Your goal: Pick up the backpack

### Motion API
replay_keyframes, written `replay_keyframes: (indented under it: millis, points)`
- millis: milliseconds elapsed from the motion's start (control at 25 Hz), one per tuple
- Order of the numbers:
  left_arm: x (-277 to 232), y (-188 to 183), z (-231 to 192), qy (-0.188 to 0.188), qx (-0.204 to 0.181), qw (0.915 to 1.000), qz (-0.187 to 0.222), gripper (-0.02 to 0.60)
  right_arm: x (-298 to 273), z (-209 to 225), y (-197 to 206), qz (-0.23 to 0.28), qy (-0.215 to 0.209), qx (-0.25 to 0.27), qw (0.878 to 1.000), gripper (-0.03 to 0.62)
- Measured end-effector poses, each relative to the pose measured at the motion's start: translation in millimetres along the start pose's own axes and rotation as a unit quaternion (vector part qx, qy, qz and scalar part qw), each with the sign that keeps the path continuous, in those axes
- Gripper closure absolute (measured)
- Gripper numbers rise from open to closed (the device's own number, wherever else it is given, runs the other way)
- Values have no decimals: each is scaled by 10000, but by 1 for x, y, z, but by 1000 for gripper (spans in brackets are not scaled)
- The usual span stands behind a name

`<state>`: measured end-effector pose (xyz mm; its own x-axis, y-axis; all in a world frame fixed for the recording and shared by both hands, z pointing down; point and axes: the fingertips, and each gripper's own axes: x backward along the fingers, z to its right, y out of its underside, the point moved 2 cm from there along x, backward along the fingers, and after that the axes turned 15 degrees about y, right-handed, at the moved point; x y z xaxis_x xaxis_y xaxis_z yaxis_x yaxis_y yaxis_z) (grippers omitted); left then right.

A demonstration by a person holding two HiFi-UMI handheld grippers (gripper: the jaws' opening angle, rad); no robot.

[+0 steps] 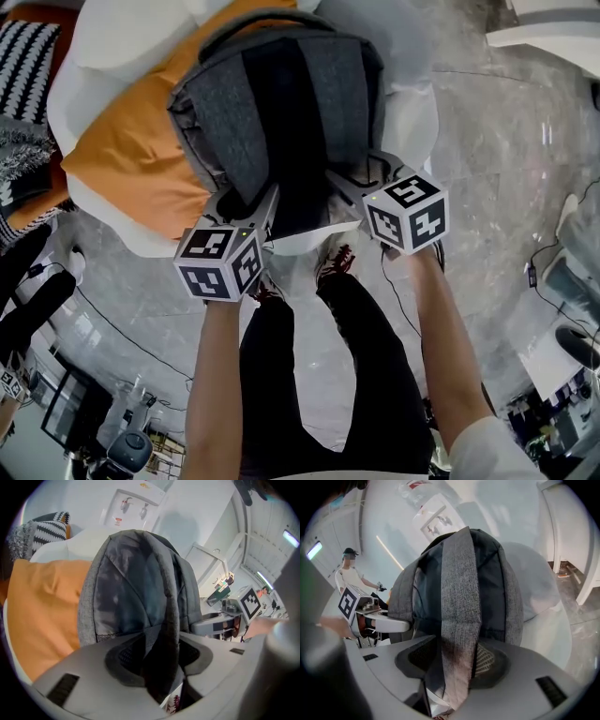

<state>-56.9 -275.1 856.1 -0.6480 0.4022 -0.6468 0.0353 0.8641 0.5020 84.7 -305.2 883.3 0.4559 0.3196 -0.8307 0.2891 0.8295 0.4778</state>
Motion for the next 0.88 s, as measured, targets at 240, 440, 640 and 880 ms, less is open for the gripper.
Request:
replay_keyframes:
  millis: [240,440,640,880]
  points:
    - [4,2,5,218,158,9996,44,465,6,-9,3,-98,124,104,9998,519]
    - [15,7,13,341,135,9992,-143,509,20,-27,4,-62,174,148,9997,557]
    - [26,10,29,527,138,9982,-236,523,40,-46,4,31,185,38,9998,557]
    - [40,20,48,715,90,9969,-305,529,66,-68,9,58,264,-201,9994,557]
